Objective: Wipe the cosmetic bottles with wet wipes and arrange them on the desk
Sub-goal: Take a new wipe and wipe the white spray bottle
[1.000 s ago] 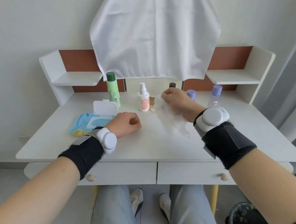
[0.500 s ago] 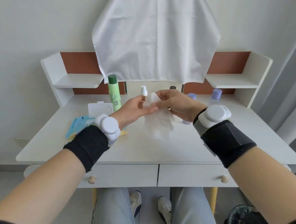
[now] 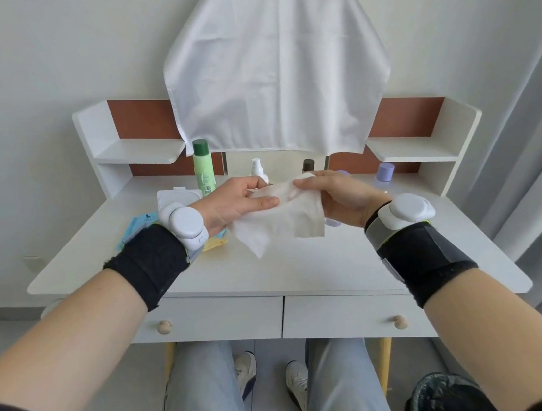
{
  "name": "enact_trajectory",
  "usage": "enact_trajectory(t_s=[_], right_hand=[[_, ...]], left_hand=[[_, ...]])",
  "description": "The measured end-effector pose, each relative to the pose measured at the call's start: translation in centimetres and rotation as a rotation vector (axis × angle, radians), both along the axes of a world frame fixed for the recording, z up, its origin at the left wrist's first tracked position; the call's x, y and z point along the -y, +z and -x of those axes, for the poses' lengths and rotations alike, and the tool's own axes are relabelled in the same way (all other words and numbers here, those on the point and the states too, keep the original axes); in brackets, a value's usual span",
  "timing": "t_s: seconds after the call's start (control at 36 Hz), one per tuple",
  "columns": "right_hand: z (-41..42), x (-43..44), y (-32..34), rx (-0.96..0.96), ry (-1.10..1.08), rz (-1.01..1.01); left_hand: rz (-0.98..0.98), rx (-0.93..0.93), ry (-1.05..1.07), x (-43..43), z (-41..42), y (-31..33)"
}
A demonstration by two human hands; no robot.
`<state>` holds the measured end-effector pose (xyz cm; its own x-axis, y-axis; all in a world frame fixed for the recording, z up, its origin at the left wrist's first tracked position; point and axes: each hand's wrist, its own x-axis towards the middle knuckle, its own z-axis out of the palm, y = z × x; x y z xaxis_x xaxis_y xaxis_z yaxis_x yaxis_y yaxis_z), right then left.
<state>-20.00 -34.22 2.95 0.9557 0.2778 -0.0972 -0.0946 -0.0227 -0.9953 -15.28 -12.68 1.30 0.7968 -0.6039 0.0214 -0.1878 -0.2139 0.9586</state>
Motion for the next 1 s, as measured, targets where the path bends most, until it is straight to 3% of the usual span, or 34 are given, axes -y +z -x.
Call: enact_trajectory(t_s=[0.31,0.47,0.56,1.0], right_hand=[[-0.7,1.3,-0.5,0.139,-0.157,-0.213],[-0.8,0.5,-0.3,0.364,-0.351,0.073],[-1.0,0.0,-0.2,0.438,-0.415,0.103],[-2.1,-0.8,-1.8,0.702,-0.632,0.512]], left_hand=[[0.041,-0.015,0.053,-0.9,-0.7,-0.2],[0.050,-0.004,0.112,-1.0,-1.1,-0.6],[0.042,-0.053,0.068,-1.5,-1.1,-0.7],[-0.293,-0.086,0.046,-2.9,-1.0,-0.7]])
